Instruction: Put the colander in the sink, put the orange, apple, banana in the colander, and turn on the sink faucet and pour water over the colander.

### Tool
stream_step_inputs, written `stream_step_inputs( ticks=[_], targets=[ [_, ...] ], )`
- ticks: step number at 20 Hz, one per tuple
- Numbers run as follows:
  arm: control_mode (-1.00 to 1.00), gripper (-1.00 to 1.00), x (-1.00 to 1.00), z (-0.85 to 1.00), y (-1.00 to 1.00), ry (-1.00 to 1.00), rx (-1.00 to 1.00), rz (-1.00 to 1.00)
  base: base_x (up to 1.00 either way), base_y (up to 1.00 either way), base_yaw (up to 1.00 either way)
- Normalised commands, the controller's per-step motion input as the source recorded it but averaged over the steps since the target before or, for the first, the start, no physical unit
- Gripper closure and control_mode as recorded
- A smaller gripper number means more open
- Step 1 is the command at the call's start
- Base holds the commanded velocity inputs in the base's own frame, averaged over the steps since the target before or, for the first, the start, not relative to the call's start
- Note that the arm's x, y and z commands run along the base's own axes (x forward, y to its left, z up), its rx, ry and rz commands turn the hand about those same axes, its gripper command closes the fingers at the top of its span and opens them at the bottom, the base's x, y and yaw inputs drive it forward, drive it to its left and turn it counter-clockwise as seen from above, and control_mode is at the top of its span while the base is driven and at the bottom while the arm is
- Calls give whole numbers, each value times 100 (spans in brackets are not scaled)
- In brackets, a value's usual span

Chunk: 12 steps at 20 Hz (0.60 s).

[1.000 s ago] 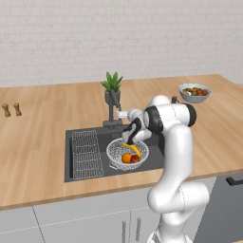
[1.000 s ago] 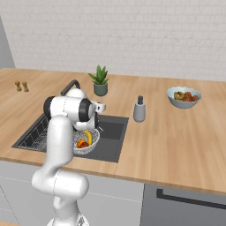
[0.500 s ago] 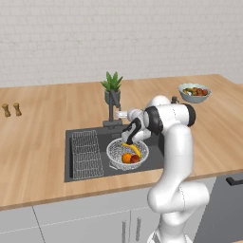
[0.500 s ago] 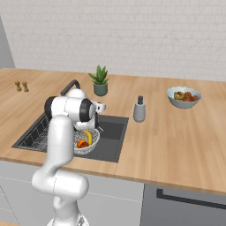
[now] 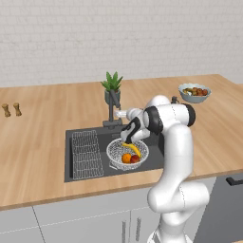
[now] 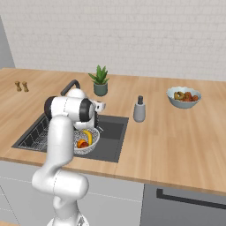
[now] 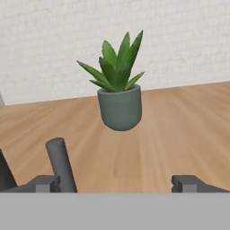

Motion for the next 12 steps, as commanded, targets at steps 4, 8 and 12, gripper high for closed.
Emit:
stream_step_inputs(
  ticks=[4, 8, 12],
  targets=[
    [-100, -100, 0, 0, 7, -1, 0, 4, 0, 0, 0],
    [-100, -100, 0, 0, 1, 0, 0, 9, 0, 0, 0],
    [-100, -100, 14, 0, -4, 0, 1, 3, 0, 0, 0]
  ],
)
